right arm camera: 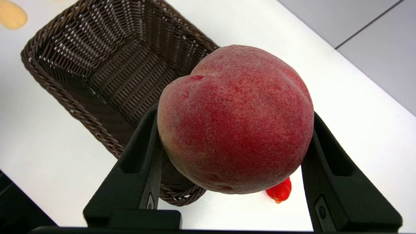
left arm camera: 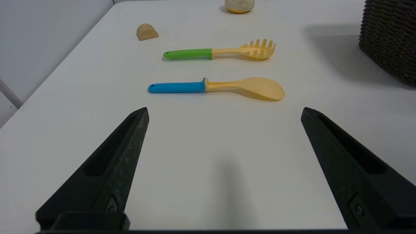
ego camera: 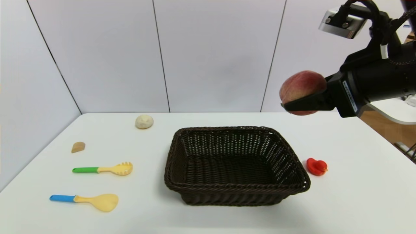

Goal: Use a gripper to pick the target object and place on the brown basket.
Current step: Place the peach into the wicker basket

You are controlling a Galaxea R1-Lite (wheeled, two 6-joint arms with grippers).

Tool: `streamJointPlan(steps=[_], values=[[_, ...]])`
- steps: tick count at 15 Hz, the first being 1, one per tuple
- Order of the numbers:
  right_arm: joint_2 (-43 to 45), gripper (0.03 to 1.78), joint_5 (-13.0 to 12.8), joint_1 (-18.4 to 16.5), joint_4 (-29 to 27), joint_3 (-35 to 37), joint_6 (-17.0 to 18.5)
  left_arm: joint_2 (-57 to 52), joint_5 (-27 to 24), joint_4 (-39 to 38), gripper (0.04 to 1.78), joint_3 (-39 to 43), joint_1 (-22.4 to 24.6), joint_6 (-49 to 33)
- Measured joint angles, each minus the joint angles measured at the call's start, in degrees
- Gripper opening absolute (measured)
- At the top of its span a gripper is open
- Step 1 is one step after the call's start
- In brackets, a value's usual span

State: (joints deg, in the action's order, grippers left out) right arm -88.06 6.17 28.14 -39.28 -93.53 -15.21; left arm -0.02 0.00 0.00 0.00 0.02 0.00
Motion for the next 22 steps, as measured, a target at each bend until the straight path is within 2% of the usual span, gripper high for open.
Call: streamJointPlan(steps=[4,9,12,22], values=[[-1.6,1.16,3.4,0.3,-0.2,0.4,-1.8,0.0,0.0,0.0,1.69,0.0,0.0,0.0],[-5.6,1.16,3.5,0.9,-0.2,0.5,-4.0,0.0,0.0,0.0,1.69,0.0,0.0,0.0],[-8.6,1.16,3.5,2.2,0.0,0.2,-4.2,0.0,0.0,0.0,1.69,0.0,0.0,0.0],[-17.6,1.16,3.4,10.2,0.3,-0.2,-4.3,0.0,0.0,0.0,1.69,0.0,0.0,0.0]])
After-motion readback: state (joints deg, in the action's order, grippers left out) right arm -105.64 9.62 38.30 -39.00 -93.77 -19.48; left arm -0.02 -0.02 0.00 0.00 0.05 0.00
